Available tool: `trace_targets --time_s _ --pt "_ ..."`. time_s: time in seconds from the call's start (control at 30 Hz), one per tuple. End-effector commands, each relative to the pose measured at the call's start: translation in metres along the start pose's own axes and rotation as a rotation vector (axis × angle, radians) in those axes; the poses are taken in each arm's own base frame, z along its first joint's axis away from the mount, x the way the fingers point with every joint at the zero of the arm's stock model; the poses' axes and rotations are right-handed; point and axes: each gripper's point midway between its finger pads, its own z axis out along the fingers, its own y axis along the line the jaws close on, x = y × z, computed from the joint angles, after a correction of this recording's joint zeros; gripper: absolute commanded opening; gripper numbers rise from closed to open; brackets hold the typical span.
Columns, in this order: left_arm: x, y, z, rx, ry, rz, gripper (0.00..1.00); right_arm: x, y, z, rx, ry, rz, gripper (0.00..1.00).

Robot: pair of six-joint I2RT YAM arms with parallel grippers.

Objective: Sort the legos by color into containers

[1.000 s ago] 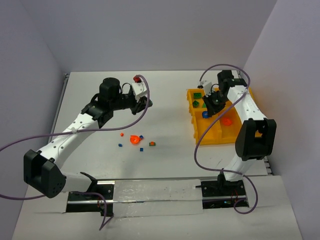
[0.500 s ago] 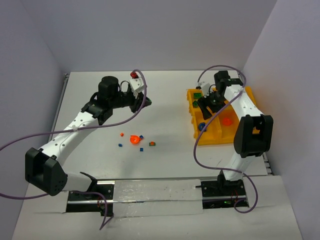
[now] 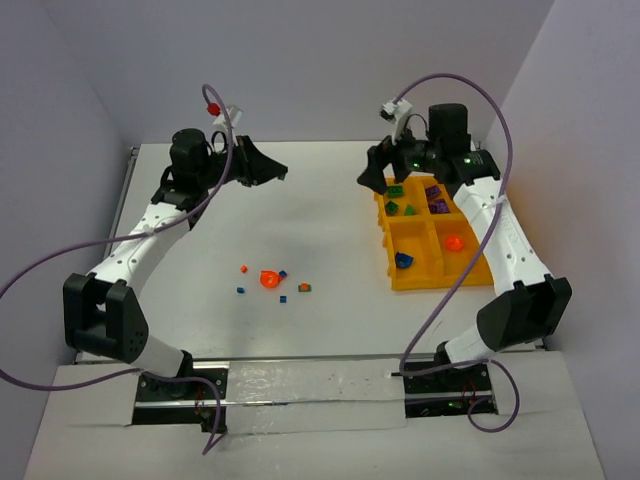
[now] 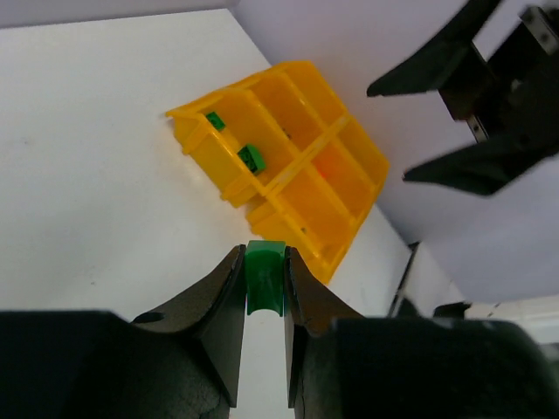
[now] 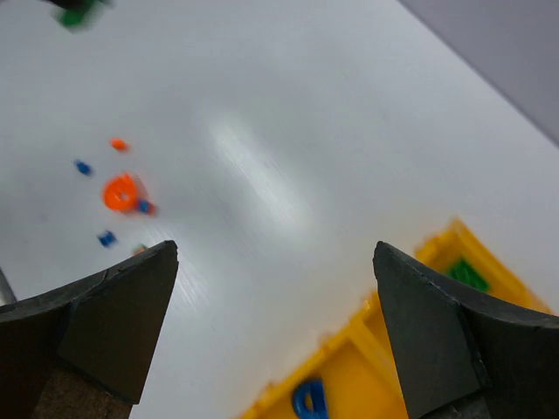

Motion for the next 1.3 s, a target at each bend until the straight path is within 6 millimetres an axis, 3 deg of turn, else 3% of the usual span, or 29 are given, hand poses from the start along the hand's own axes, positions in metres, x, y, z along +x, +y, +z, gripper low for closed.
trace_targets --time_s 0.0,0.07,0.13,0.2,0.27,0.37,0.5,0.77,1.27 --pt "-0.053 -0.017 -0.013 0.043 -0.170 -0.198 0.00 -0.075 0.065 0.020 -0.167 -0.247 -0.009 0.98" --pt "-0.062 -0.010 -0.016 0.020 -0.206 -0.276 0.00 -0.091 0.064 0.034 -0.094 -0.279 0.052 0.95" --pt "-0.073 -0.006 -0.020 -0.006 -0.264 -0.328 0.00 -0.099 0.075 0.047 -0.090 -0.295 0.111 0.92" --pt "-0.079 -0.002 -0.022 -0.042 -0.297 -0.383 0.00 -0.107 0.069 0.057 -0.002 -0.306 0.155 0.88" --pt "-0.085 0.007 -0.022 -0.097 -0.331 -0.455 0.00 -0.101 0.080 0.078 -0.004 -0.260 0.202 0.87" --pt "-0.090 0.012 -0.022 -0.150 -0.346 -0.511 0.00 -0.107 0.087 0.094 -0.020 -0.238 0.283 0.83" --pt "-0.095 0.017 -0.021 -0.199 -0.377 -0.554 0.00 -0.123 0.098 0.100 -0.048 -0.274 0.306 0.79" --pt "-0.091 0.008 -0.014 -0.210 -0.370 -0.575 0.00 -0.135 0.116 0.114 -0.101 -0.287 0.332 0.79" --pt "-0.088 -0.004 0.000 -0.162 -0.350 -0.589 0.00 -0.138 0.111 0.130 -0.091 -0.287 0.321 0.71"
